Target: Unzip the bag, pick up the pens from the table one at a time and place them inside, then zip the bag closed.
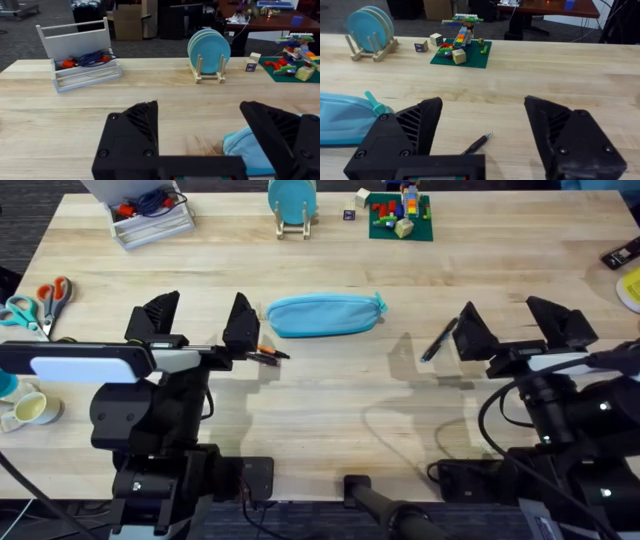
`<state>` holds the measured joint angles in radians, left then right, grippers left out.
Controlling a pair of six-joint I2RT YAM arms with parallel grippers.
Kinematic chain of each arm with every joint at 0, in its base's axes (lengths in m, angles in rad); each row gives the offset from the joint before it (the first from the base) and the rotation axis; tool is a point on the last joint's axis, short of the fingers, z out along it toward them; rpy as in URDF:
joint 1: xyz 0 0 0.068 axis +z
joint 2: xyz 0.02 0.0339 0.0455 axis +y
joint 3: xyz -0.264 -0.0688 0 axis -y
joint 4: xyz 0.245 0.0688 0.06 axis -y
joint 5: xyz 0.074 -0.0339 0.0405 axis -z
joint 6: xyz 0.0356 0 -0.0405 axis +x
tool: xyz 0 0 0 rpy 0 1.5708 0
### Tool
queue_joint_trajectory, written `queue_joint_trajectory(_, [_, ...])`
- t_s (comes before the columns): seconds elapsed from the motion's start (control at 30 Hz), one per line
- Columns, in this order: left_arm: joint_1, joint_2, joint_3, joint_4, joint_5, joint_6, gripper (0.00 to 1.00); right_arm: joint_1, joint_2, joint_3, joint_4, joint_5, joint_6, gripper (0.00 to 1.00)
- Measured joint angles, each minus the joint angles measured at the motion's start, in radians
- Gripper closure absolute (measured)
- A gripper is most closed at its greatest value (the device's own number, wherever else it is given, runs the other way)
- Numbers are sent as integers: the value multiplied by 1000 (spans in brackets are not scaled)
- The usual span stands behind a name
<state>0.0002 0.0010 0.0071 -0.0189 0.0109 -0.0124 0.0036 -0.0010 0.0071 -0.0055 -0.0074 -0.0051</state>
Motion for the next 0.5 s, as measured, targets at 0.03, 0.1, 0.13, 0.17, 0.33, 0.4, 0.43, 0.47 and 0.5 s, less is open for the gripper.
queue_joint_trajectory(0.03, [0,0,0,0,0,0,8,0,0,0,0,0,0,5])
queue_joint_trajectory(0.1, [0,0,0,0,0,0,8,0,0,0,0,0,0,5])
queue_joint_trajectory(0.13, [0,0,0,0,0,0,8,0,0,0,0,0,0,4])
queue_joint_trajectory(0.17, [0,0,0,0,0,0,8,0,0,0,0,0,0,4])
queue_joint_trajectory(0.33, [0,0,0,0,0,0,7,0,0,0,3,0,0,4])
queue_joint_trajectory(0.4, [0,0,0,0,0,0,7,0,0,0,15,0,0,4])
queue_joint_trajectory(0.43, [0,0,0,0,0,0,7,0,0,0,31,0,0,4])
queue_joint_trajectory(0.47, [0,0,0,0,0,0,7,0,0,0,49,0,0,5])
queue_joint_trajectory(0.5, [0,0,0,1,0,0,7,0,0,0,69,0,0,5])
